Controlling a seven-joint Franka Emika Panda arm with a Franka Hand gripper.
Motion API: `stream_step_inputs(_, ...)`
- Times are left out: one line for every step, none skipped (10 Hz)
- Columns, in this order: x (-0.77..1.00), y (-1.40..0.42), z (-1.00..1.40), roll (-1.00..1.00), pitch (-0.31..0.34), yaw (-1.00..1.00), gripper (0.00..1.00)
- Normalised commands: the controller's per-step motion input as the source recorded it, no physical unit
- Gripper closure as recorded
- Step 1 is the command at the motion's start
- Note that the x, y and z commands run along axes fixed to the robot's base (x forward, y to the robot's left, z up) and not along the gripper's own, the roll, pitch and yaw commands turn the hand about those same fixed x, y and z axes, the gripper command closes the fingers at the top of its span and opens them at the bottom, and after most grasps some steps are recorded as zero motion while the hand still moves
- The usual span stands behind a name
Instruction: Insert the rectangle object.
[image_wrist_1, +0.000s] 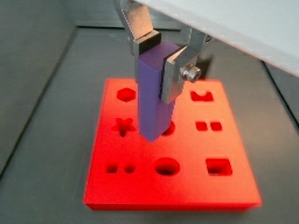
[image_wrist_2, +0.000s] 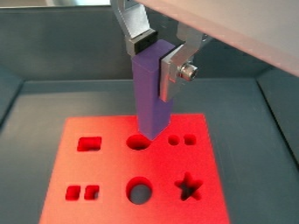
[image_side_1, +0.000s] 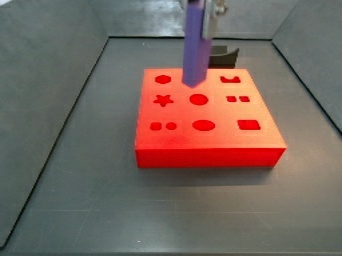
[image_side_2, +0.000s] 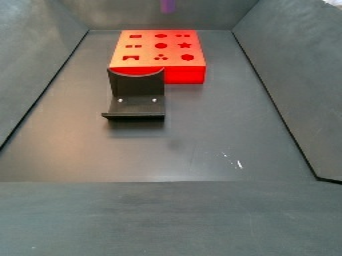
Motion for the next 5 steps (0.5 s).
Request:
stream_step_inputs(0.09, -0.07, -0.29, 0.00, 0.000, -0.97, 1.00)
stream_step_inputs(0.25, -0.07, -0.41, 0.07, 0.000, -0.83, 1.00)
stream_step_inputs(0.20, -0.05, -0.42, 0.07, -0.003, -0.87, 1.00)
stream_step_inputs(0.18, -0.05, -0.37, 0.05, 0.000, -0.88, 1.00)
stream_step_inputs(0.29, -0.08, -0.23, 0.00, 0.000, -0.79, 1.00)
